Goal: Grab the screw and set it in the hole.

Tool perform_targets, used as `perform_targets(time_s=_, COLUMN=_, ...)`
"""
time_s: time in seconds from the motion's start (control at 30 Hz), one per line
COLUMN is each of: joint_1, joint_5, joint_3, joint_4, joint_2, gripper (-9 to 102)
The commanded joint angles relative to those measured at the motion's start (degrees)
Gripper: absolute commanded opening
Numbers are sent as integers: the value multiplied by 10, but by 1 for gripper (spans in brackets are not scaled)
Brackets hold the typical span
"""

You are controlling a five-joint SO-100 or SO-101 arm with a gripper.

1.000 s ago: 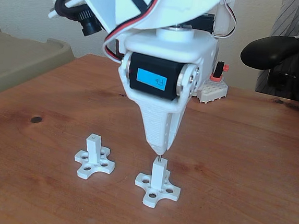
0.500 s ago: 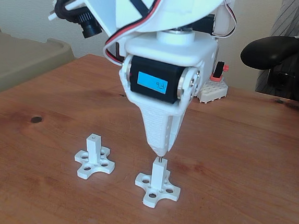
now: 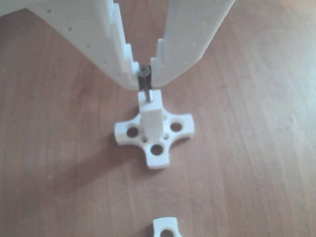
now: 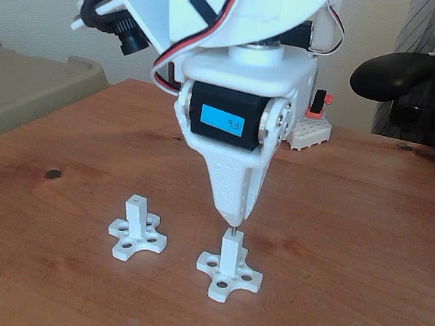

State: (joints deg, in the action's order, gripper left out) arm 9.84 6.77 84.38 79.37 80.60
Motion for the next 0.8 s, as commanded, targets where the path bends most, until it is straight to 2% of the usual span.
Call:
perform_targets(time_s=0.0, joint_1=4, joint_5=-2, joint_3=-31, joint_4=3, joint_2=20, gripper=-4)
perform_targets(time_s=0.77, joint_1=8, joint_5=2, joint_3=-37, joint_4=-11, joint_2=6, gripper=-4)
